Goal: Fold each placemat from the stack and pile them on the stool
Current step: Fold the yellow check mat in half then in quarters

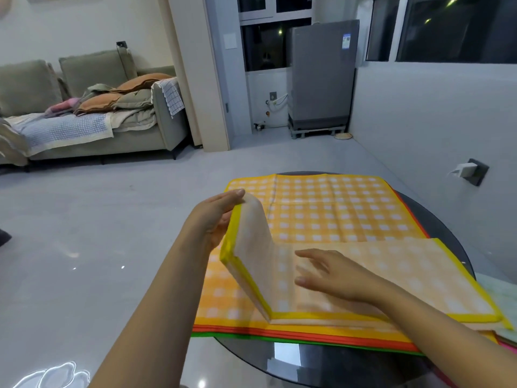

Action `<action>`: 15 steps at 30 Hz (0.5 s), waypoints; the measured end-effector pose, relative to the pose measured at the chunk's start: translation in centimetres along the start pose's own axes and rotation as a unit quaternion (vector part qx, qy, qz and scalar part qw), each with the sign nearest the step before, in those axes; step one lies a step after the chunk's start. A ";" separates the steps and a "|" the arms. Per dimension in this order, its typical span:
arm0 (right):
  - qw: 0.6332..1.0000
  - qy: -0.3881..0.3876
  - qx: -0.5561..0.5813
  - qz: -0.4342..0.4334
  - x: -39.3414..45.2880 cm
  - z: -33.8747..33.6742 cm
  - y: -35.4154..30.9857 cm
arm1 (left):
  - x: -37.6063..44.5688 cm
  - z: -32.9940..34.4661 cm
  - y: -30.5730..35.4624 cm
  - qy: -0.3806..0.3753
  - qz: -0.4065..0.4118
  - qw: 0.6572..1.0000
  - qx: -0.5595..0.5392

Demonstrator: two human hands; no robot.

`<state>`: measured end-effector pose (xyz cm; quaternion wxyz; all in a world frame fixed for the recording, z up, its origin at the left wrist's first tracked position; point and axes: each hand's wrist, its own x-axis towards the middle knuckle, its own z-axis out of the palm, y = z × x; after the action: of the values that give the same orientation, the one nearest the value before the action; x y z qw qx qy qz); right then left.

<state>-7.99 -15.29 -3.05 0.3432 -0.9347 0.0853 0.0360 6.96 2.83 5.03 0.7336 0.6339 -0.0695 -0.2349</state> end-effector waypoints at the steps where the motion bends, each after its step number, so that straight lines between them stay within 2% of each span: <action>1: 0.998 0.014 0.054 0.003 -0.4 -0.5 0.2 | 0.0 0.9 -0.1 -0.018 -0.003 1.000 -0.011; 4: 0.987 0.068 0.144 0.023 -1.8 -1.9 0.7 | -0.3 3.8 -0.7 -0.057 0.002 0.998 -0.040; 7: 0.960 0.102 0.253 0.059 -3.3 -3.2 1.4 | -0.1 6.4 -2.0 -0.067 0.016 0.997 -0.037; 10: 0.945 0.129 0.291 0.079 -4.5 -4.4 1.8 | 0.5 8.5 -3.9 -0.078 0.006 0.997 -0.027; 15: 0.937 0.130 0.310 0.099 -6.0 -5.0 2.2 | 0.9 11.8 -7.1 -0.049 -0.013 0.998 0.021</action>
<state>-14.30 -19.41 0.11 0.5966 -0.7652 0.2283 -0.0804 1.19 -8.77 0.27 0.7129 0.6374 -0.1017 -0.2742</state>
